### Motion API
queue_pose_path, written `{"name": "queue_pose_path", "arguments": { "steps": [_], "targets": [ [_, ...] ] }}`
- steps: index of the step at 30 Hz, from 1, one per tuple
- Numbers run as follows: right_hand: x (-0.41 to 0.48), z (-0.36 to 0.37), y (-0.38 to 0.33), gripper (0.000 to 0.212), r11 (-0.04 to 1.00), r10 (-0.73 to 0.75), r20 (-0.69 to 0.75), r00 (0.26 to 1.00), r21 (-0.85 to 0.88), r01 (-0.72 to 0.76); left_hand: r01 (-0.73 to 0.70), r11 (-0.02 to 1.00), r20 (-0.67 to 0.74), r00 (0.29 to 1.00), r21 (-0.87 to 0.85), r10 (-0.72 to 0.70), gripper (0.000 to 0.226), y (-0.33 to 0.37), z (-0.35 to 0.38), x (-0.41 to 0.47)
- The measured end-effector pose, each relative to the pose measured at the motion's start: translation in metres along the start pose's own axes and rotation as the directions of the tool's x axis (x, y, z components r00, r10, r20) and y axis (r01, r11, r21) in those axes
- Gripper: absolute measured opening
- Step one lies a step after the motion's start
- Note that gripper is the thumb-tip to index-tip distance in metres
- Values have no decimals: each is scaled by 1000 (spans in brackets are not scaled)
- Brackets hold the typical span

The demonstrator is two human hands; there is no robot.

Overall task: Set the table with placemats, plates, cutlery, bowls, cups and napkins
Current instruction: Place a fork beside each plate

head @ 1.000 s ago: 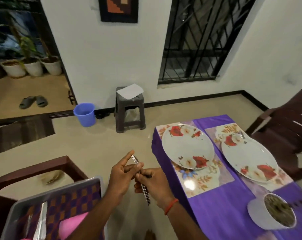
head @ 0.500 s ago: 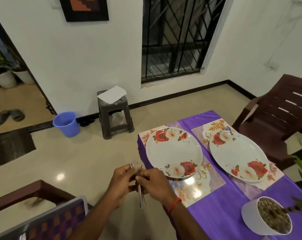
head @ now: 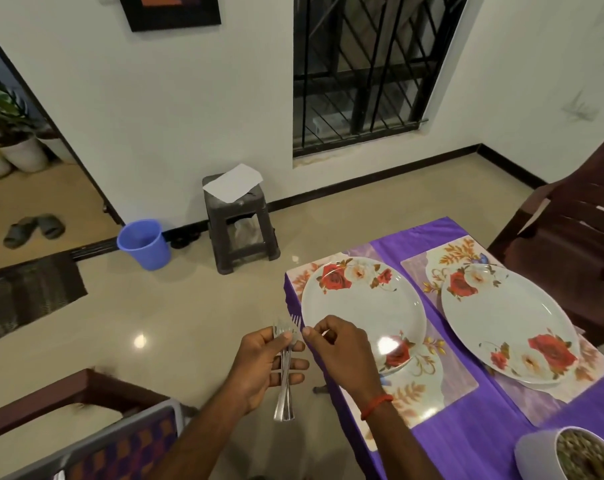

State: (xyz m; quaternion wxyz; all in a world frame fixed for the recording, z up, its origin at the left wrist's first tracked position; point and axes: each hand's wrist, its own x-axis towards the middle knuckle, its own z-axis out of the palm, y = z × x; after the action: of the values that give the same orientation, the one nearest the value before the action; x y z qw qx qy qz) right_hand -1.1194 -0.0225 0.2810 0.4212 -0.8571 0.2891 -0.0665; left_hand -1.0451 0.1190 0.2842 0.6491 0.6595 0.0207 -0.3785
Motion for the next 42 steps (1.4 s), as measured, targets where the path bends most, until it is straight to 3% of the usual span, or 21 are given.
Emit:
{"name": "queue_pose_path", "arguments": {
  "steps": [4, 11, 15, 22, 25, 31, 37, 42],
  "targets": [
    [16, -3, 0, 20, 967, 84, 60, 995, 235, -96, -9, 997, 70, 998, 71, 4, 20, 9, 1, 13],
    [57, 2, -10, 13, 925, 103, 36, 994, 363, -108, -10, 989, 183, 983, 148, -18, 20, 36, 2, 59],
    [95, 3, -17, 14, 870, 209, 15, 978, 454, -193, 9, 986, 219, 975, 164, -45, 20, 59, -5, 97],
    [150, 7, -25, 22, 720, 376, -19, 926, 635, -280, 25, 990, 46, 998, 142, -31, 21, 88, -38, 157],
    [165, 8, -26, 21, 686, 429, -70, 900, 673, -275, 51, 992, 38, 998, 114, -55, 23, 93, -58, 181],
    [193, 6, -8, 18, 745, 503, -229, 833, 605, -283, 80, 977, 45, 995, 197, -91, 29, 96, -69, 205],
    [231, 9, 19, 19, 854, 469, -346, 813, 412, -318, 85, 969, 114, 987, 231, -114, 28, 111, -75, 233],
    [256, 17, 44, 17, 851, 499, -368, 784, 378, -364, 101, 960, 157, 977, 259, -145, 26, 124, -76, 266]
  ]
}}
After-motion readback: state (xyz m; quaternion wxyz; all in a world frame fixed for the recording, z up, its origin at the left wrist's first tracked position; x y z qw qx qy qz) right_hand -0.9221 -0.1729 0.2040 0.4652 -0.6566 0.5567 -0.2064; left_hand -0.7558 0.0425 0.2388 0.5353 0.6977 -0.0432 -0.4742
